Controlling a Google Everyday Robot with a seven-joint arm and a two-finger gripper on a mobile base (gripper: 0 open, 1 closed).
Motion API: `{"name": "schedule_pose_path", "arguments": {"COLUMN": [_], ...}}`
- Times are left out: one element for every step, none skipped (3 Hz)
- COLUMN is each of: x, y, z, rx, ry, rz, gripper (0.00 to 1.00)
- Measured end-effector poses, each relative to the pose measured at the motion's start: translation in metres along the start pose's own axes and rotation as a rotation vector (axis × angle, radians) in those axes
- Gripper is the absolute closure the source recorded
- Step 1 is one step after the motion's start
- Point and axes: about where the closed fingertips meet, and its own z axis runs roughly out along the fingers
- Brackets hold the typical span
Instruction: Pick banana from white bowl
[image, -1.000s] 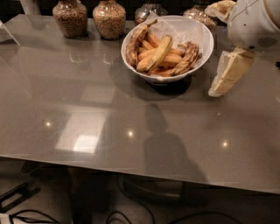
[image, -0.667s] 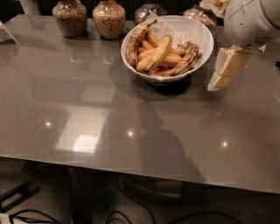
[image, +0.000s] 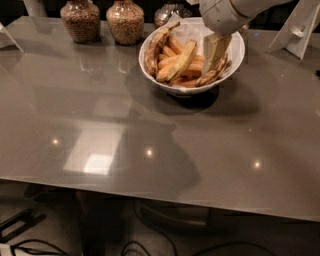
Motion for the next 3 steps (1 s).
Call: {"name": "schedule_pose_path", "arguments": {"x": [-0.001, 0.002, 0.023], "y": [0.000, 0.002, 0.003], "z": [0.000, -0.001, 0.009], "rx": [-0.001, -0.002, -0.003], "ry": [0.000, 0.043, 0.120], "rz": [-0.082, -0.129, -0.252], "gripper": [0.00, 0.00, 0.00]}}
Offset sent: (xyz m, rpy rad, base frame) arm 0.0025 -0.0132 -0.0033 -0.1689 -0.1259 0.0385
